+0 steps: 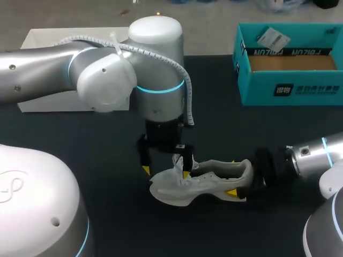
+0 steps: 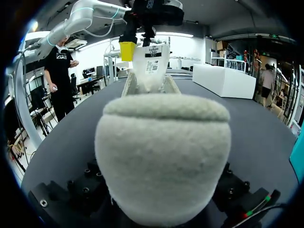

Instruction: Take the shoe out of the shoebox, open the shoe tongue, remove and reinsert the insole, then place the shoe into the shoebox

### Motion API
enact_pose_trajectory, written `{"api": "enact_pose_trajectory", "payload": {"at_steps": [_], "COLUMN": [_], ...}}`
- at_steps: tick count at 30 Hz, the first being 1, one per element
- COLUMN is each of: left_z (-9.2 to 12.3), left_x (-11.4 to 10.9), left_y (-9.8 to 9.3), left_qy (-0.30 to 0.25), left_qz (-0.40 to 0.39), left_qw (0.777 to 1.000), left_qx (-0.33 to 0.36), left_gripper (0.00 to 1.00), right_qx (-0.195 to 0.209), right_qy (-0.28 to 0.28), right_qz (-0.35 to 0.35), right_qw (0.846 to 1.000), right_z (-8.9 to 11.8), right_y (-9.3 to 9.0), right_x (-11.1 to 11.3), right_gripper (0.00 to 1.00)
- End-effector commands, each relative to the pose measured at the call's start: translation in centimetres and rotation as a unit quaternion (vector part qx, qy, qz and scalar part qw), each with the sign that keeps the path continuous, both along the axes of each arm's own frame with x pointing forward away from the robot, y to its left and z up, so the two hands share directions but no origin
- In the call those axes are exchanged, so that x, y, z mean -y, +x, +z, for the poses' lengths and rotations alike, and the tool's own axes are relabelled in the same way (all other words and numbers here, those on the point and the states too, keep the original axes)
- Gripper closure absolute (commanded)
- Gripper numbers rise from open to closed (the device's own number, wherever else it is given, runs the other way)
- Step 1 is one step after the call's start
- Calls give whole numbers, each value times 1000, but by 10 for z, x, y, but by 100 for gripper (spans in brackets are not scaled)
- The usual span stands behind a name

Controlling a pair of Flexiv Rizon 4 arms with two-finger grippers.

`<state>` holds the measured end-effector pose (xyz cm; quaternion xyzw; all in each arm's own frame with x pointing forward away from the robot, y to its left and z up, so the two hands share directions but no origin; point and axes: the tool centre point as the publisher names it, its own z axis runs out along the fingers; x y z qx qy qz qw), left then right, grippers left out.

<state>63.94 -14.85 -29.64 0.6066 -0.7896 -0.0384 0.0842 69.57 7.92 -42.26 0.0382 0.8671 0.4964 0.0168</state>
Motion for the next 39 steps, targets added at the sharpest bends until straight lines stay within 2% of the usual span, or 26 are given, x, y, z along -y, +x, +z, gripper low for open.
{"api": "enact_pose_trajectory", "payload": {"at_steps": [1,4,5,6,18,22,25,26,27,28,29,32,35,37,39], "left_z": [38,55,58,64,64,57,56,56,57,58,57,56,51,47,47], "left_x": [-3,-4,-4,-5,-5,10,20,24,29,32,37,44,48,49,49], "left_y": [-1,4,5,7,7,15,22,23,23,23,22,20,18,17,17], "left_qy": [-101,-77,-69,-57,-57,-67,-95,-94,-100,-104,-104,-103,-105,-79,-79], "left_qz": [-513,-562,-565,-562,-562,-531,-542,-554,-564,-573,-591,-613,-618,-631,-631], "left_qw": [834,798,795,795,795,798,787,783,778,775,766,755,755,751,751], "left_qx": [177,204,212,221,221,278,278,268,258,246,233,209,192,179,179], "left_gripper": [0,0,0,0,0,0,0,12,53,86,100,100,100,100,100], "right_qx": [0,0,0,0,0,0,0,0,0,0,0,0,0,0,0], "right_qy": [-1,-1,-1,-1,-1,-1,-1,-1,-1,-1,-1,-1,-1,-1,-1], "right_qz": [-1,-1,-1,-1,-1,-1,-1,-1,-1,-1,-1,-1,-1,-1,-1], "right_qw": [1000,1000,1000,1000,1000,1000,1000,1000,1000,1000,1000,1000,1000,1000,1000], "right_z": [-9,-9,-9,-9,-9,-9,-9,-9,-9,-9,-9,-9,-9,-9,-9], "right_y": [2,2,2,2,2,2,2,2,2,2,2,2,2,2,2], "right_x": [-2,-2,-2,-2,-2,-2,-2,-2,-2,-2,-2,-2,-2,-2,-2], "right_gripper": [100,100,100,100,100,100,100,100,100,100,100,100,100,100,100]}}
